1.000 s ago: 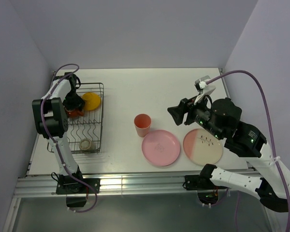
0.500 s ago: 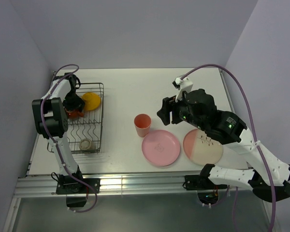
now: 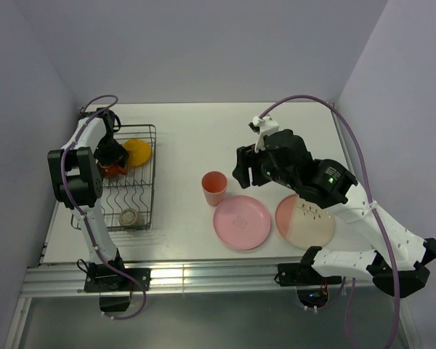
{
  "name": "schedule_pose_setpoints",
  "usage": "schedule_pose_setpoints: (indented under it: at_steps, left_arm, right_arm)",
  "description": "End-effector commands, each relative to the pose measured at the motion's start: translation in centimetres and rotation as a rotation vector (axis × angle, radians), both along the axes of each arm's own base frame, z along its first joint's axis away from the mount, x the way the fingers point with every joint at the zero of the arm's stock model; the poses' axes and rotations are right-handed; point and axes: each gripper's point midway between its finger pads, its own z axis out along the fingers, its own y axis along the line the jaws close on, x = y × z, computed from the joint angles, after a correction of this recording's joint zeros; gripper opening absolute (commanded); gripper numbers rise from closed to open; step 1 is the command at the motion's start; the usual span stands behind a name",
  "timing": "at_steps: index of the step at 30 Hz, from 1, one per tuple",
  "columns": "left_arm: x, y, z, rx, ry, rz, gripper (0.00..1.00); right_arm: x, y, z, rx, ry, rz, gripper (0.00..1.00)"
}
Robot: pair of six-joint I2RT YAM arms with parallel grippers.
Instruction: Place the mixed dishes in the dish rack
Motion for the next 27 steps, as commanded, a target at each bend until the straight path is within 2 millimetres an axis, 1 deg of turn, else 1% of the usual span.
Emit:
schedule_pose_setpoints:
  at_steps: [1, 2, 3, 5, 10, 12, 14, 15, 17, 18, 19, 20, 21, 22, 23, 24, 26, 27]
  left_arm:
    - [1.1, -0.5, 3.4, -0.025, -0.095, -0.018, 0.82]
    - [1.2, -0.5, 3.5, -0.027, -0.1, -0.018, 0.83]
    - [1.2, -0.4, 3.5, -0.022, -0.102, -0.016, 0.99]
    - [1.5, -0.2, 3.6, -0.016, -0.097, -0.017, 0.99]
    - [1.2, -0.1, 3.5, -0.013, -0.08, -0.009, 0.99]
    - [1.1, -0.1, 3.8, -0.011, -0.088, 0.003, 0.99]
    - [1.1, -0.1, 4.9, -0.005, -0.127, 0.01, 0.99]
    - [1.1, -0.1, 6.1, -0.003, -0.165, 0.018, 0.99]
    - [0.8, -0.1, 7.6, 0.004, -0.184, 0.026, 0.99]
    - [0.7, -0.1, 8.3, 0.006, -0.198, 0.035, 0.99]
    - [0.4, -0.2, 9.7, 0.007, -0.227, 0.038, 0.99]
    - [0.1, -0.5, 10.5, -0.004, -0.239, 0.039, 0.99]
    - [-0.2, -0.7, 12.1, -0.012, -0.283, 0.048, 0.99]
    - [-0.5, -0.9, 12.9, -0.022, -0.3, 0.053, 0.99]
    - [-0.8, -1.2, 13.6, -0.034, -0.318, 0.058, 0.99]
    - [-1.3, -1.9, 15.0, -0.061, -0.36, 0.063, 0.99]
    - [-2.1, -2.7, 16.1, -0.101, -0.393, 0.074, 0.99]
    - [-2.4, -4.2, 16.7, -0.175, -0.418, 0.071, 0.99]
  right_arm:
    - [0.0, 0.0, 2.3, 0.049, -0.028, 0.001, 0.69]
    - [0.0, 0.0, 2.3, 0.05, -0.029, 0.001, 0.69]
    - [-0.2, -0.2, 2.5, 0.056, -0.033, 0.0, 0.69]
    - [-0.4, -0.4, 2.3, 0.059, -0.032, 0.001, 0.69]
    - [-0.7, -0.9, 1.7, 0.05, -0.028, -0.004, 0.69]
    - [-0.6, -1.1, 1.5, 0.05, -0.03, -0.006, 0.69]
    - [-0.4, -1.4, 1.1, 0.046, -0.02, -0.023, 0.69]
    - [-0.2, -1.3, 0.7, 0.042, -0.003, -0.031, 0.69]
    - [0.5, -1.7, 0.0, 0.038, 0.022, -0.061, 0.69]
    - [0.9, -1.5, -0.9, 0.03, 0.053, -0.07, 0.69]
    - [1.2, -1.5, -1.5, 0.024, 0.074, -0.077, 0.69]
    - [1.7, -1.1, -2.8, -0.002, 0.113, -0.078, 0.69]
    - [2.3, -1.1, -3.0, -0.009, 0.13, -0.097, 0.67]
    - [2.6, -1.3, -3.6, -0.032, 0.152, -0.117, 0.66]
    - [3.1, -1.3, -3.9, -0.047, 0.162, -0.133, 0.66]
    - [3.9, -1.1, -4.5, -0.068, 0.175, -0.15, 0.66]
    - [4.7, -1.3, -5.4, -0.109, 0.193, -0.177, 0.66]
    - [5.4, -1.0, -6.8, -0.148, 0.23, -0.194, 0.66]
